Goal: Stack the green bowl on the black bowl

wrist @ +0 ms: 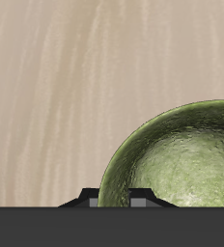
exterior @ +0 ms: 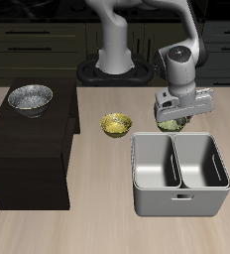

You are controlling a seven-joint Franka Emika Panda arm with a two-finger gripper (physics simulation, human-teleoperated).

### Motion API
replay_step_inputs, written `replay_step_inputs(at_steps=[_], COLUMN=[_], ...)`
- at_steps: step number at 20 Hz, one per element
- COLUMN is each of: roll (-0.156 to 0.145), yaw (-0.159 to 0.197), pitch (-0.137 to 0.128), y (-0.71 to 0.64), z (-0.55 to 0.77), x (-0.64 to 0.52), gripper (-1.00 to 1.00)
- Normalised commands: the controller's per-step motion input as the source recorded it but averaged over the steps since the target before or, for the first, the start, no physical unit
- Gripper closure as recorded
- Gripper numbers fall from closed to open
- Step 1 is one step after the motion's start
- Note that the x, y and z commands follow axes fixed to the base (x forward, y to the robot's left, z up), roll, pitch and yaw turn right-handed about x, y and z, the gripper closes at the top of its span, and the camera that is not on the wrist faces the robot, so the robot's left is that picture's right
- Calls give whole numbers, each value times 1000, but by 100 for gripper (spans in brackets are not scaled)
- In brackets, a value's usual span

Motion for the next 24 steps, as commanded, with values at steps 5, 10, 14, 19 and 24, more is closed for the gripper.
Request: replay_step_inputs(at_steps=[5, 10, 14, 19, 24], roll=[-3, -5, -23, -21, -10], yaw=[3, -27, -42, -13, 24], pitch=[-2, -64, -66, -52, -62], y=[-128, -238, -275, -341, -186], z=[123, 479, 556, 540, 359], x=[36, -17, -9, 66, 58], gripper=[100, 100, 100, 100, 100])
